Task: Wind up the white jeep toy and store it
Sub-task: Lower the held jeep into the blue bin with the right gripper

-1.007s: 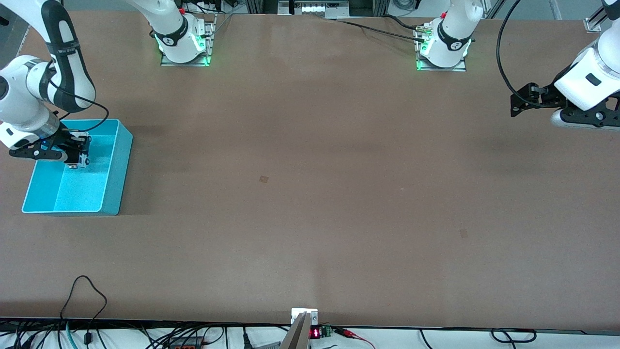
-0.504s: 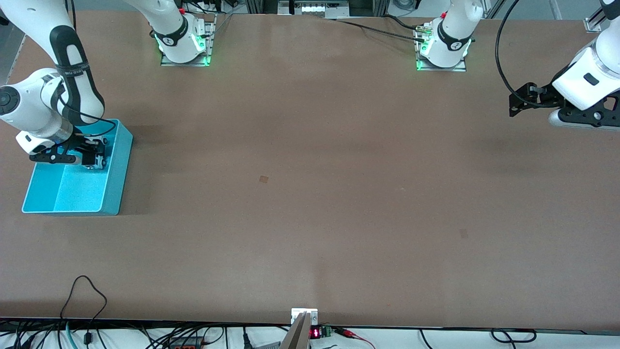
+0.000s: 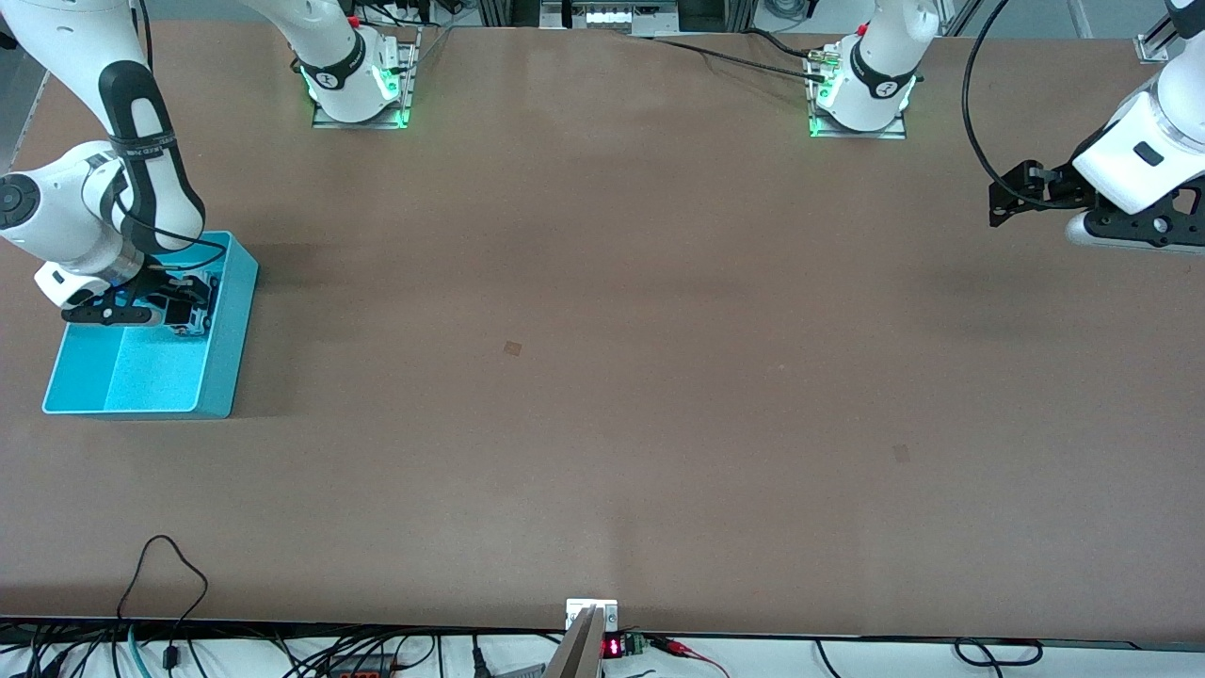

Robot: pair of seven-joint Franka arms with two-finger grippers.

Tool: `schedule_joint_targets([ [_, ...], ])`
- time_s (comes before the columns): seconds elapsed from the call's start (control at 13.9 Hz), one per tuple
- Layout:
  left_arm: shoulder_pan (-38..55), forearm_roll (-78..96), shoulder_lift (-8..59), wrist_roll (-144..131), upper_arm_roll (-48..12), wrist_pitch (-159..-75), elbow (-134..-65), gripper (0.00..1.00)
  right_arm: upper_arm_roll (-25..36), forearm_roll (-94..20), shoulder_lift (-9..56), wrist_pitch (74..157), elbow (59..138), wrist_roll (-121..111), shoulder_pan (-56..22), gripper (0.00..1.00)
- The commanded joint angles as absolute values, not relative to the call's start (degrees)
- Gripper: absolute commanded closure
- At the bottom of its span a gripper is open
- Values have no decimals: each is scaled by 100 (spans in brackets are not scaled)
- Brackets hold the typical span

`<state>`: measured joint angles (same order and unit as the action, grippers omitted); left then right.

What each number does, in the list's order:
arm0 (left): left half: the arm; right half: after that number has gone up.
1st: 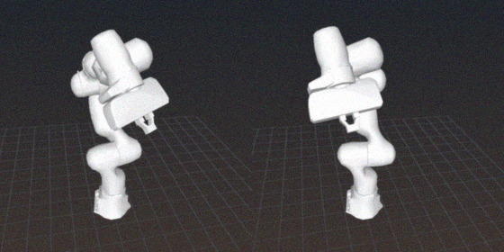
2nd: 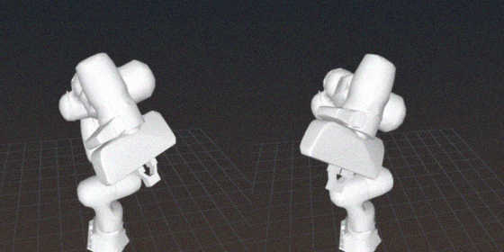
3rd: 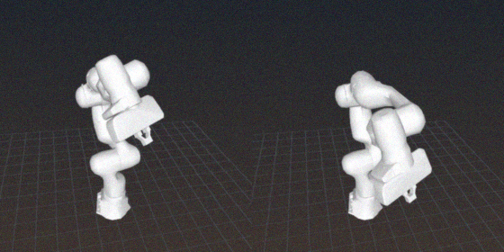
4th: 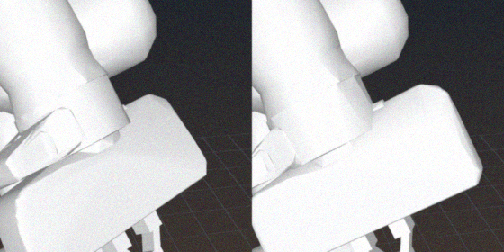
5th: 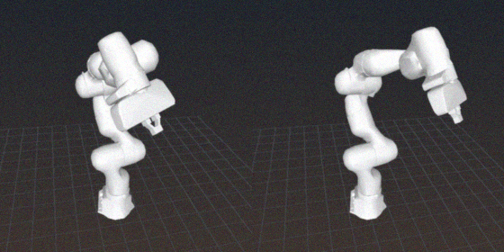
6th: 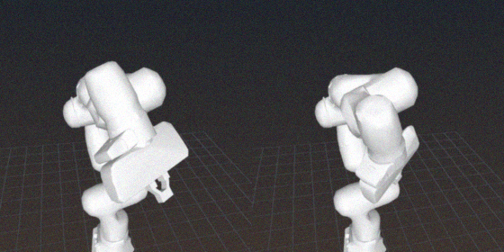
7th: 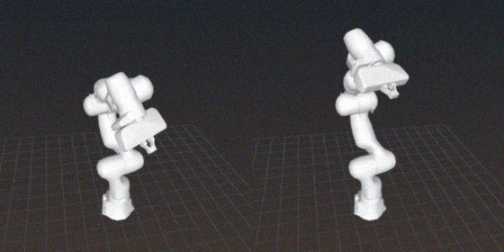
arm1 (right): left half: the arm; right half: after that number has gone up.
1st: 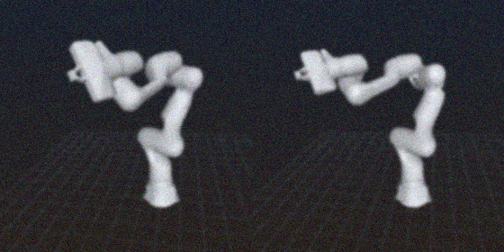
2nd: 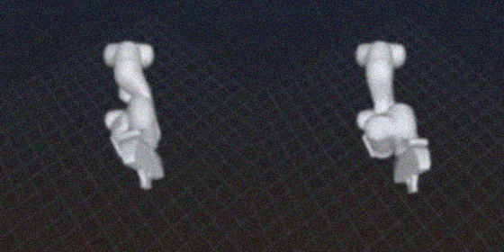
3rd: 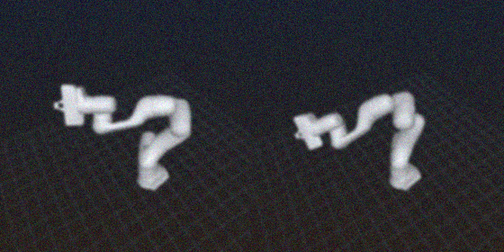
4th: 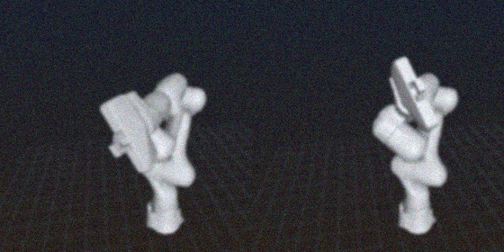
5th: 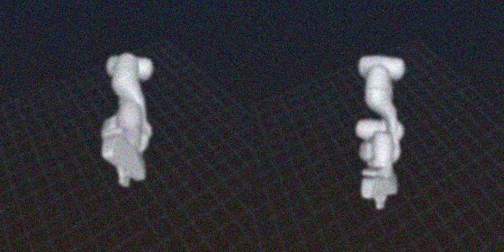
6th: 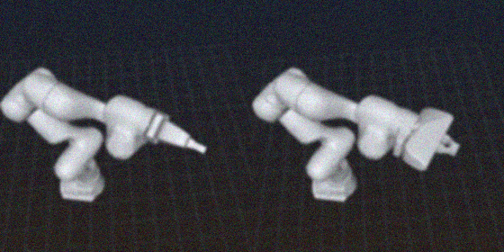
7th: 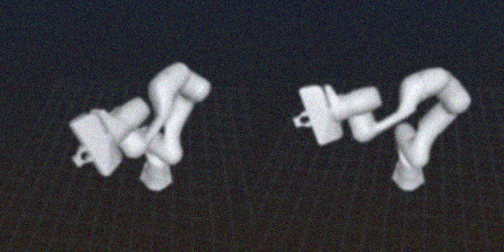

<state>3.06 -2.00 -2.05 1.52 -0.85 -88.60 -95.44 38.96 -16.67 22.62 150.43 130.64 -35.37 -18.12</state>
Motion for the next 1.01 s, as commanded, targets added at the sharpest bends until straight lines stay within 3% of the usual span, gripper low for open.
schedule_joint_targets([
  [0.0,325,-316,-202,105,-114,-8745,-9431,0,3885,-1793,2031,14794,12798,-3998,-1793,0],
  [0.36,325,-316,-211,114,-114,-8745,-9431,0,3885,-1775,1539,13634,12139,-4429,-1810,0],
  [0.79,334,-316,-202,105,-141,-8745,-9431,0,3902,-1696,1389,12035,10996,-4220,-2030,0],
  [0.94,334,-316,-202,105,-141,-8745,-9431,0,3798,-1373,1074,11900,10969,-3694,-2057,0],
])
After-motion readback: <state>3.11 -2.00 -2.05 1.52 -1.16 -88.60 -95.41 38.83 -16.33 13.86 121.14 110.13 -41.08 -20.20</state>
